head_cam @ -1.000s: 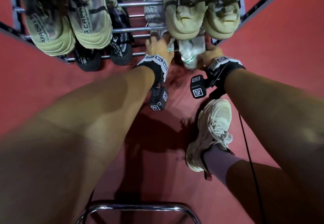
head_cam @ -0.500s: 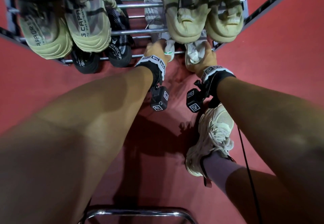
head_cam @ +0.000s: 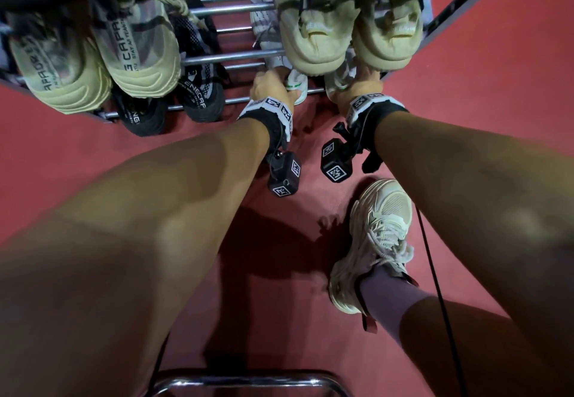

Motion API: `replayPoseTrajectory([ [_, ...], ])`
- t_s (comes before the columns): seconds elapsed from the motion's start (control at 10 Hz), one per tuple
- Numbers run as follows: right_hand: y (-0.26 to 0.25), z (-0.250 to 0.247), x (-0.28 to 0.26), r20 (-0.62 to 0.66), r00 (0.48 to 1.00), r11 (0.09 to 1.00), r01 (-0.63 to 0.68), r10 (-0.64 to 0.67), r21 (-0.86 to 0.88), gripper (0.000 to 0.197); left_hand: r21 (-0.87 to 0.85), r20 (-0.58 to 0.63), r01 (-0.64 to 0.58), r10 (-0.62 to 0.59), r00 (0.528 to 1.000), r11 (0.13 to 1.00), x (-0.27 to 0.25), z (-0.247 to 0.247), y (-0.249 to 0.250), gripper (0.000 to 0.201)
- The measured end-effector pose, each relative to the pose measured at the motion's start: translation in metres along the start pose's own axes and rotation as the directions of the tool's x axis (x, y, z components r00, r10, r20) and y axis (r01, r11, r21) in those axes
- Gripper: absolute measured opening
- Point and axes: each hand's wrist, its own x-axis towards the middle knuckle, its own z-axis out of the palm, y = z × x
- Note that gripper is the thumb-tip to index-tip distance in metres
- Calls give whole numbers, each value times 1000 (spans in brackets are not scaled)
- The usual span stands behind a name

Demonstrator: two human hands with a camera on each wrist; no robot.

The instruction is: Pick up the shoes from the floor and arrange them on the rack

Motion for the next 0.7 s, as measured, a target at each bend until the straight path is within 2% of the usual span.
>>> replayPoseTrajectory([
  [0.1, -1, 8, 6, -104, 994, 997, 11, -19, -78, 57, 12, 0, 4, -4, 1000, 1000, 0, 2, 1, 47],
  [0.2, 3, 13, 5, -199, 979, 998, 41, -51, -53, 62, 32, 8, -29, 28, 1000, 999, 2, 3, -2, 46],
  [0.3, 3, 11, -5, -217, 974, 997, 51, -62, -59, 66, 78, 31, -82, 80, 996, 994, 0, 1, -4, 46],
  [0.4, -1, 9, -10, -183, 975, 986, 98, -122, -134, 69, 135, 78, -142, 132, 988, 981, -3, -2, -5, 47],
  [0.5, -8, 2, -24, -36, 998, 990, 47, -52, -131, 79, 214, 131, -199, 174, 976, 956, -12, -14, -2, 51],
  [0.6, -18, -7, -44, -35, 995, 965, 77, -88, -252, 76, 247, 146, -275, 245, 959, 929, -23, -26, -3, 58],
  [0.7, -24, -23, -66, 46, 997, 973, 76, -68, -217, 70, 271, 174, -344, 306, 936, 899, -42, -44, -5, 53],
])
